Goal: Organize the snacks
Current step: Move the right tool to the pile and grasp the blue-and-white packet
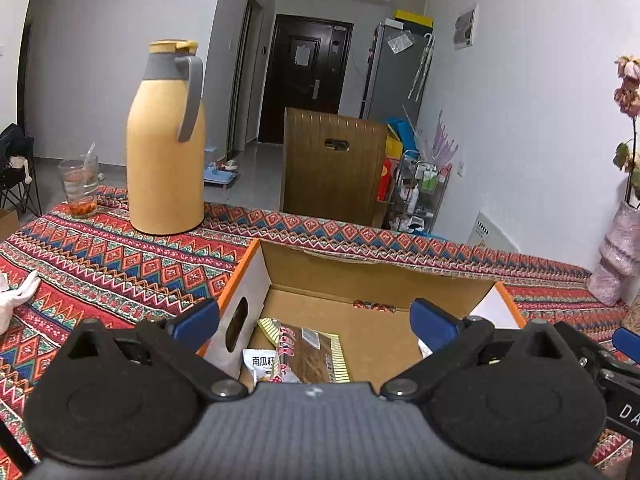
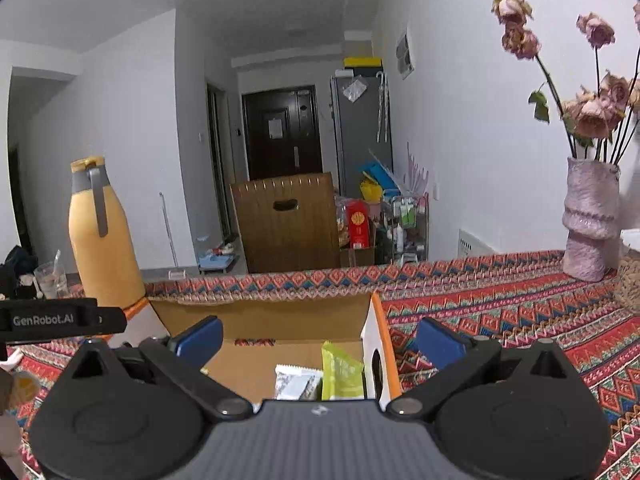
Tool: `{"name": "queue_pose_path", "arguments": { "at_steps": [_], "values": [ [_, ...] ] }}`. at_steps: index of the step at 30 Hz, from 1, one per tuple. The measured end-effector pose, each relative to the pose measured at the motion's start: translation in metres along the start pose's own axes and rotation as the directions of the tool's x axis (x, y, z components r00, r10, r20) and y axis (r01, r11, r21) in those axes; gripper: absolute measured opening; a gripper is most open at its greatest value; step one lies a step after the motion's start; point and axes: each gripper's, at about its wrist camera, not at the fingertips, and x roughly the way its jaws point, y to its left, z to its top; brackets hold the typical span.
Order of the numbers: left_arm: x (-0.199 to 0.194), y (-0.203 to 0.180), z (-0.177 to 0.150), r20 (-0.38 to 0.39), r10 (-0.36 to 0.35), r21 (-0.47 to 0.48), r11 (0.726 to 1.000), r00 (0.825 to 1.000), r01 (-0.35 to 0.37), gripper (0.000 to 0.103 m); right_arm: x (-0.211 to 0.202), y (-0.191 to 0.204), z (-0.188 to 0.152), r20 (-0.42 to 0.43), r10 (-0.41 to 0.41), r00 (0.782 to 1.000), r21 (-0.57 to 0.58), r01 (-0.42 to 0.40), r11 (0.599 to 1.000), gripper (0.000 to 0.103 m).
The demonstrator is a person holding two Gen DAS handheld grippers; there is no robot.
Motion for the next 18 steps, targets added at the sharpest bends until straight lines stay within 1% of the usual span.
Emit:
{"name": "queue_pose_path", "arguments": {
  "at_steps": [6,8,13,18],
  "values": [
    [-0.025,0.010,0.000,0.010,-0.012,0.014,1.000,1.000,0.012,0.103,-0.020,0.003,0.006,0.045,0.019,0.999,-0.009,-0.019,1.000,0.103],
    [-0.035,0.016,-0.004,0.015,-0.004,0.016,1.000,1.000,0.003,0.103,-0.030,0.004,0.008,0.063,0.025,0.998,-0.014,-0.024,1.000,0.103],
    [-0.055,0.037,-0.020,0.001,0.005,0.032,0.999,1.000,-0.005,0.103,-0.057,0.007,0.005,0.094,0.036,0.995,-0.040,-0.033,0.999,0.103],
    [-0.072,0.060,-0.043,-0.033,0.019,0.063,0.998,0.999,-0.016,0.103,-0.080,0.006,-0.010,0.077,0.025,0.997,-0.070,-0.020,0.997,0.103]
  ]
}}
